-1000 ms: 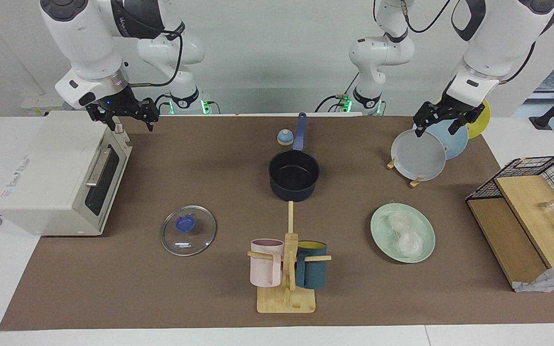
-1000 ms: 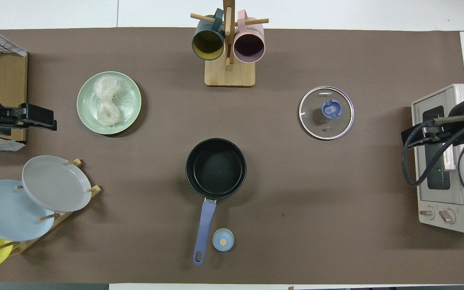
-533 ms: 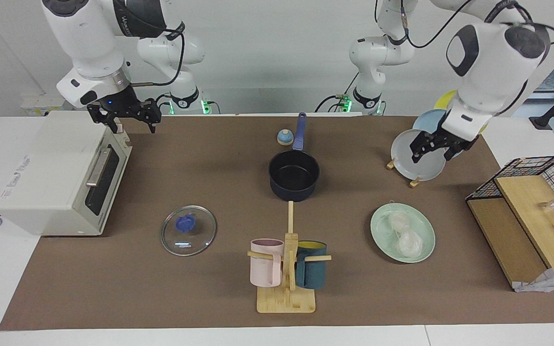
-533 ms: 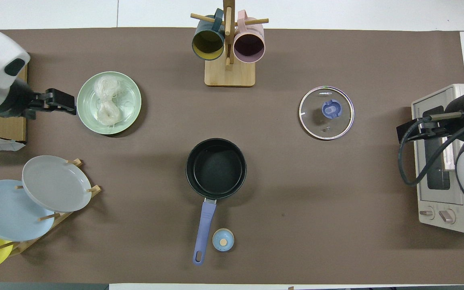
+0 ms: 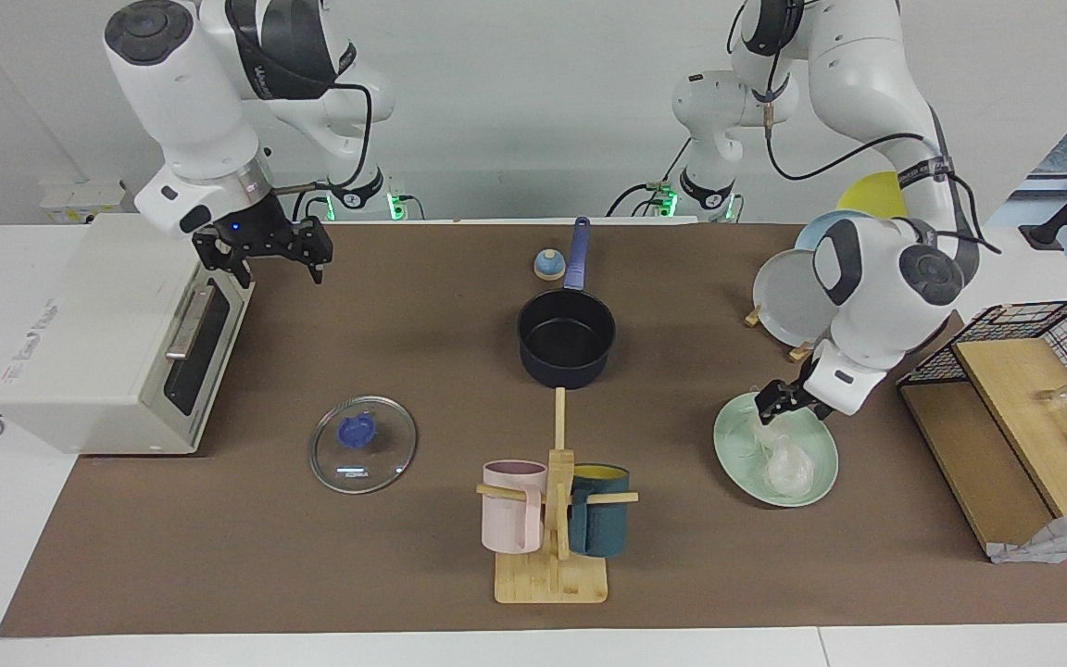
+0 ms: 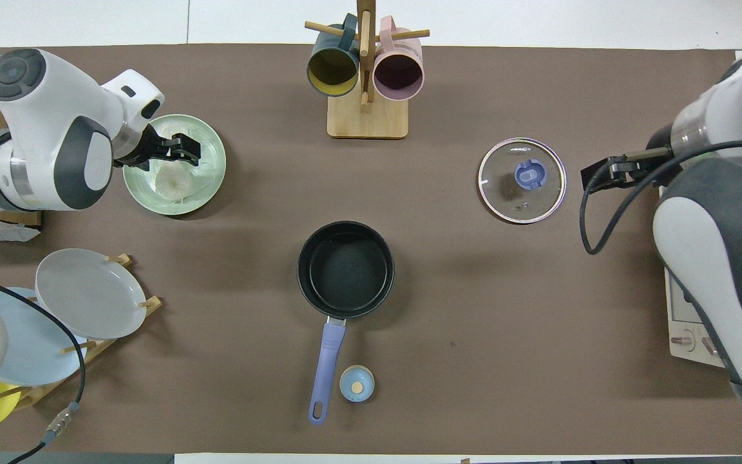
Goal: Transfer vermicelli from plate to pot
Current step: 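Grasp the vermicelli with the left gripper while the right gripper grasps the lid knob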
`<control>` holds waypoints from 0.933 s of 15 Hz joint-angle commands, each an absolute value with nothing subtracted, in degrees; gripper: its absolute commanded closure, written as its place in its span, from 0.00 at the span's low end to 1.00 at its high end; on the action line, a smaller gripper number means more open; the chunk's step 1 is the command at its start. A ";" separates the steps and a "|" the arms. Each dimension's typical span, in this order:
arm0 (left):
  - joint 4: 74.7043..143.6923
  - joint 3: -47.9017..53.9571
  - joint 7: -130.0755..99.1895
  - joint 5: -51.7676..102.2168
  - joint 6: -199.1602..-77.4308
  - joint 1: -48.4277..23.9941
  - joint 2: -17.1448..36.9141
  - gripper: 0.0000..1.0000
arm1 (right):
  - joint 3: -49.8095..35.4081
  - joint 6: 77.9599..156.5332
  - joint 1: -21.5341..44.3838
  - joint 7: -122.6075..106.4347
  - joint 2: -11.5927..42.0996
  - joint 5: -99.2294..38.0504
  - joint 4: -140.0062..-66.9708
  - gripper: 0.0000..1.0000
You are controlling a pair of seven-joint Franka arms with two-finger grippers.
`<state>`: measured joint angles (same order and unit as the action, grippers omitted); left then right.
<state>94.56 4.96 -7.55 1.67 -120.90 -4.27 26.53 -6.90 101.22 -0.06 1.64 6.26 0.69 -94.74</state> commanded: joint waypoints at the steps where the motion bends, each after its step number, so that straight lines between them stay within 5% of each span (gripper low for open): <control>1: 95.44 4.31 -8.00 -0.78 -122.95 -5.01 27.50 0.00 | -7.29 105.37 0.79 1.05 9.31 -0.79 -93.96 0.00; 6: 97.81 4.31 -7.74 -2.64 -125.23 -4.83 27.69 0.00 | -7.29 116.70 2.46 1.76 14.15 -0.70 -96.49 0.00; 8: 99.40 4.31 -7.65 -2.64 -127.26 -4.75 27.51 0.34 | -7.29 119.52 2.37 1.76 15.81 -0.27 -97.73 0.00; 10: 99.14 4.31 -7.30 -2.64 -126.74 -4.57 27.42 1.00 | -7.29 121.19 2.37 1.32 18.01 0.09 -98.09 0.00; 14: 92.31 4.57 -5.45 -1.76 -118.16 -4.66 26.64 1.00 | -7.29 123.66 2.29 -0.08 21.61 0.79 -98.17 0.00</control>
<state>96.24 4.71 -5.97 -1.14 -123.75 -4.24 27.79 -7.13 122.12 2.67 1.62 20.25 0.68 -97.83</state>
